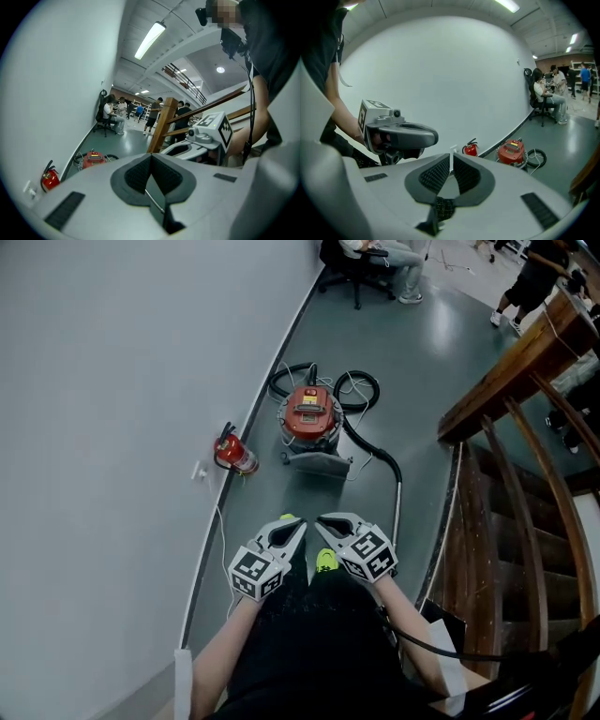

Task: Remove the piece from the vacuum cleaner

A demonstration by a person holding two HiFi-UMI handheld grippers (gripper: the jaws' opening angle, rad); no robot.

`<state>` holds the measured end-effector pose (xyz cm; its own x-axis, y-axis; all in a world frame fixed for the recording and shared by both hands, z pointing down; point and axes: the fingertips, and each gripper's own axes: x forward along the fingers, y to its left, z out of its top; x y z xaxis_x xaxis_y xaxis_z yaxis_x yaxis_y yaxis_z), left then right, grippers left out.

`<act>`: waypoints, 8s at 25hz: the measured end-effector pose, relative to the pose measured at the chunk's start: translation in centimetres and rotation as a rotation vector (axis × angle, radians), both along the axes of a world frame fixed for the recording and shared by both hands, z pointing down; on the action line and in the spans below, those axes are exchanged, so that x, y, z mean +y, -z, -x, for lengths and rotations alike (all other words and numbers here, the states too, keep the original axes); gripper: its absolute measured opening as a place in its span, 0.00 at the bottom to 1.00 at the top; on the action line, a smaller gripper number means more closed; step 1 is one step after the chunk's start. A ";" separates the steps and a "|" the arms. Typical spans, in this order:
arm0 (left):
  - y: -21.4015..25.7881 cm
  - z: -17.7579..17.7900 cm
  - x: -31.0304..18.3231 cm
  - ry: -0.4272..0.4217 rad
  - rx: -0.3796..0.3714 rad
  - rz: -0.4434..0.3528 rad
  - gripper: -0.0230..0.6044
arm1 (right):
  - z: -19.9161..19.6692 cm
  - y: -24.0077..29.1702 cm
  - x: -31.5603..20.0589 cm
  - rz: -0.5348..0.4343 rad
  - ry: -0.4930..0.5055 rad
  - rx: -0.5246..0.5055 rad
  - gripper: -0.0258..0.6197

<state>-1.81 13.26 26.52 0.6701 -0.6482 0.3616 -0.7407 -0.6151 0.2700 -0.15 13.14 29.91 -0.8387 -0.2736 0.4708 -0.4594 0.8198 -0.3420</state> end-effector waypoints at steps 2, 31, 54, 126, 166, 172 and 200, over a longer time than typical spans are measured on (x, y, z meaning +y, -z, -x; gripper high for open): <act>-0.4 0.2 -0.9 -0.024 0.002 0.010 0.05 | 0.1 -0.2 -0.9 0.007 -0.020 0.002 0.07; -1.1 0.6 -14.5 -0.336 0.077 0.051 0.05 | 2.0 -0.3 -14.8 0.032 -0.202 0.091 0.10; -8.6 0.2 -19.7 -0.262 -0.026 0.102 0.12 | 0.2 -7.4 -19.6 0.105 -0.039 0.130 0.20; -46.7 1.0 -27.7 -0.460 -0.335 0.231 0.42 | -0.2 -45.2 -26.9 0.082 0.222 0.529 0.38; -47.7 1.2 -28.1 -0.485 -0.381 0.271 0.16 | -0.2 -45.5 -26.6 0.106 0.259 0.519 0.22; -47.7 1.3 -27.9 -0.480 -0.380 0.272 0.16 | -0.2 -45.5 -26.6 0.088 0.264 0.534 0.21; -47.5 1.5 -26.3 -0.472 -0.418 0.249 0.15 | -0.3 -45.2 -25.1 0.034 0.285 0.573 0.15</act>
<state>-3.26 -13.03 73.99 0.6326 -0.1842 0.7523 -0.4807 -0.8550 0.1948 0.16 -11.98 75.08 -0.4890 -0.0535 0.8707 -0.3426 0.9297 -0.1353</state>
